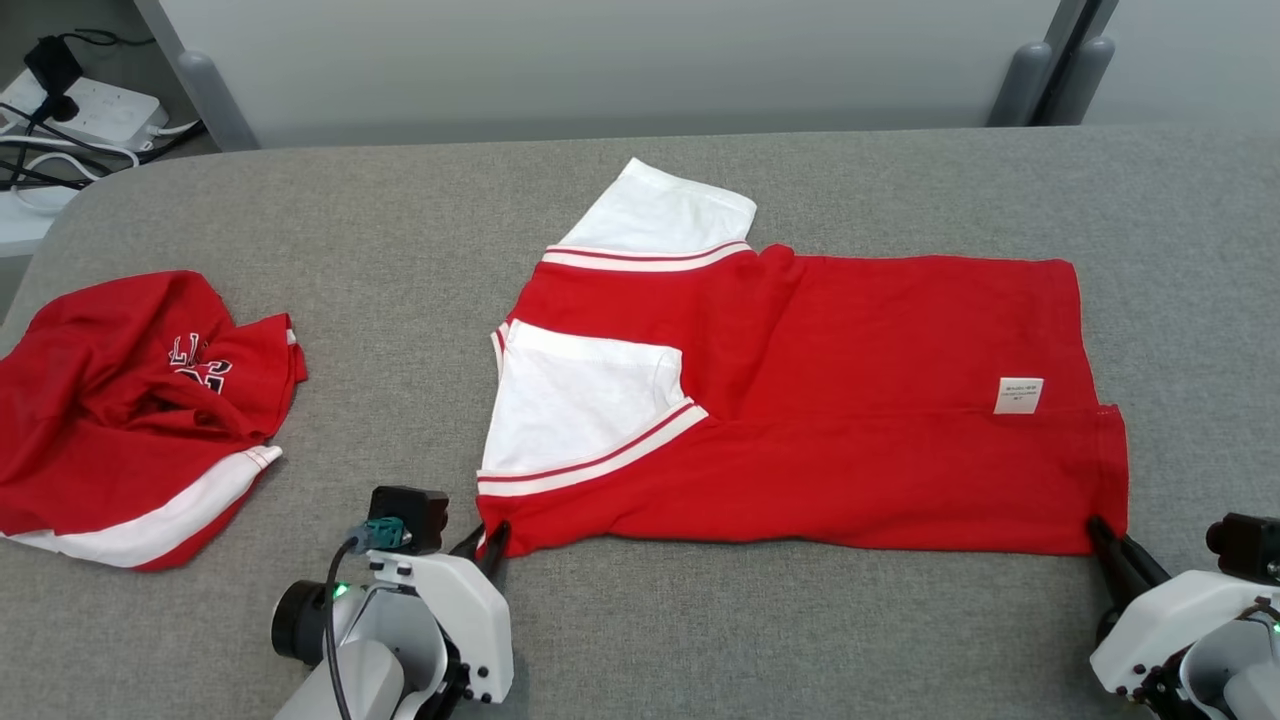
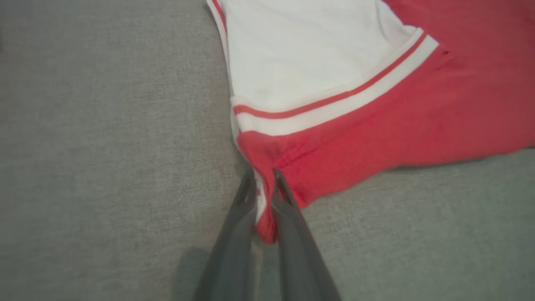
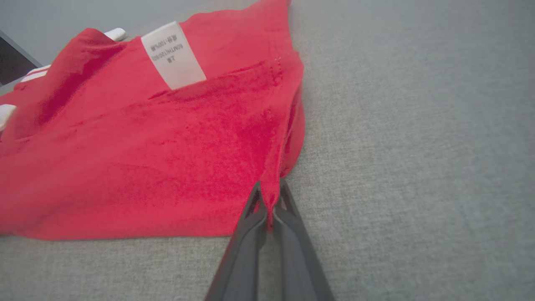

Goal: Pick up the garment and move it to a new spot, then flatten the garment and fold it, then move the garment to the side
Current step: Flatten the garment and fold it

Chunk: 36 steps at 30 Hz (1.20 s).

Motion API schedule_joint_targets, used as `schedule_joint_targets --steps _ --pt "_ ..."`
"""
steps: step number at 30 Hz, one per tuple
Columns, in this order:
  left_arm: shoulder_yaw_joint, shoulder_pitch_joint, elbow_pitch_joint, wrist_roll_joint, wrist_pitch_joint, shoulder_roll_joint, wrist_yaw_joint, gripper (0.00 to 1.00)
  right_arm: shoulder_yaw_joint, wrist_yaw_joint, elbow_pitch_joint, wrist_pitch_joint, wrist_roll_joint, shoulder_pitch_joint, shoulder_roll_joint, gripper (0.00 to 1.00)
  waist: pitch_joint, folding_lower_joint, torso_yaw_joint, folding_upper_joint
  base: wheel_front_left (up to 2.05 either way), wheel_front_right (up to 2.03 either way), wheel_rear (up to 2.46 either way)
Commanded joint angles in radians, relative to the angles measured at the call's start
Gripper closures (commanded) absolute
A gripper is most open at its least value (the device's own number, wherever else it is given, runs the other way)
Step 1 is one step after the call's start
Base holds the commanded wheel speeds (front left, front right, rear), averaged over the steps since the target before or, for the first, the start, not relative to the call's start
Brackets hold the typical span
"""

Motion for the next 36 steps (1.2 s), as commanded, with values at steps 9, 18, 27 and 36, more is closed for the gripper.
schedule_joint_targets --steps 9,18,27,36 --pt "0.031 0.154 -0.362 -0.018 0.156 0.127 0.089 1.00 0.066 0.001 -0.085 -0.004 0.080 0.040 -0.093 1.00 0.000 0.0000 0.016 0.0000 0.00 0.00 0.00" --pt "0.026 0.284 -0.674 -0.008 0.282 0.205 0.190 1.00 0.051 0.001 -0.252 0.051 0.176 0.172 -0.221 1.00 0.008 0.0000 0.029 0.0000 0.00 0.00 0.00" --pt "0.034 0.350 -0.750 -0.024 0.306 0.226 0.224 1.00 -0.027 0.001 -0.353 0.147 0.181 0.265 -0.266 1.00 0.025 0.0000 0.021 0.0000 0.00 0.00 0.00" --pt "0.025 0.337 -0.661 -0.042 0.292 0.199 0.213 0.41 -0.083 0.001 -0.337 0.190 0.109 0.270 -0.208 0.00 0.006 0.0000 0.026 0.0000 0.00 0.00 0.00"
